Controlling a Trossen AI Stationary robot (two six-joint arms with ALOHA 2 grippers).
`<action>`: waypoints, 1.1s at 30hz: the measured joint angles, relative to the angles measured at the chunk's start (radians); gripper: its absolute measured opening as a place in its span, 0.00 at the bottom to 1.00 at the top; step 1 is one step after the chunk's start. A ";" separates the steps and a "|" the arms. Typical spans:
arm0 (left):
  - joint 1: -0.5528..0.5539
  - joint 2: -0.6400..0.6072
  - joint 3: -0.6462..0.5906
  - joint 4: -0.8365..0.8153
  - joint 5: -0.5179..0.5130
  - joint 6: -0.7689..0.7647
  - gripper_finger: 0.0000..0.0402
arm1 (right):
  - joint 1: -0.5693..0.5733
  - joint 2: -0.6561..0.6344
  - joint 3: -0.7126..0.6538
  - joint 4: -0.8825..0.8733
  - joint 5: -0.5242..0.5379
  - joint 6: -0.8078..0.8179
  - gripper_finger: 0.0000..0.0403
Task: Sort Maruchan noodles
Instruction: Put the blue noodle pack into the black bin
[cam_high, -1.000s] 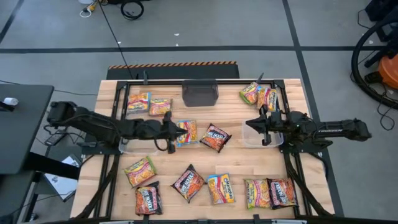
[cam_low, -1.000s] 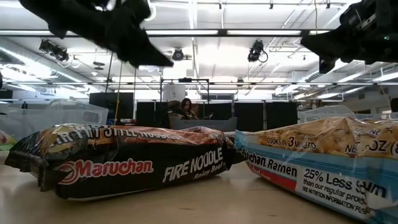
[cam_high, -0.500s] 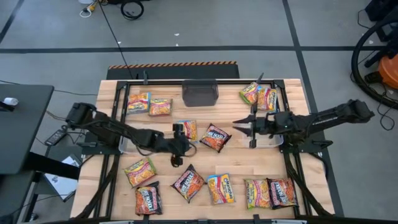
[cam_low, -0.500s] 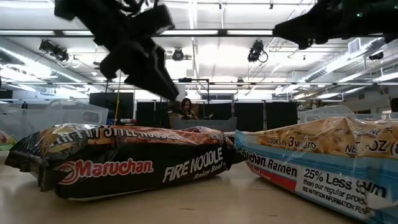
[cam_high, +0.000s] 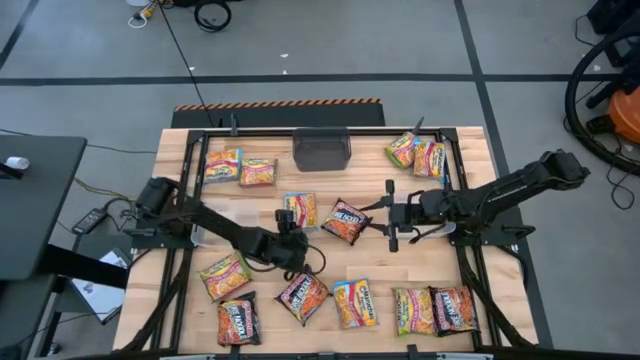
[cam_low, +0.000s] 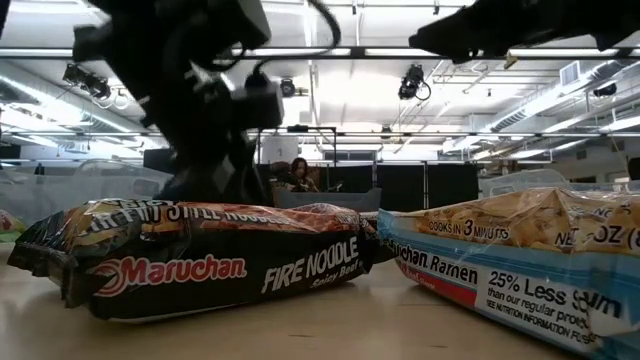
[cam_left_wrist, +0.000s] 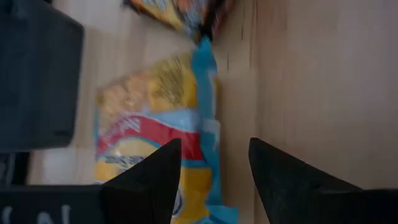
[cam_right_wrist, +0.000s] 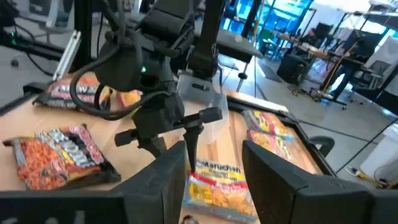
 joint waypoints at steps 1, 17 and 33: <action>0.001 0.018 0.000 0.006 0.006 -0.003 0.48 | 0.002 0.007 0.000 0.000 0.002 0.009 0.40; 0.086 0.073 0.000 0.049 -0.067 -0.110 0.08 | 0.100 0.024 0.000 0.117 0.009 0.032 0.40; 0.242 -0.170 0.402 -0.309 -0.009 -0.413 0.01 | 0.252 -0.029 0.000 0.107 0.057 0.081 0.40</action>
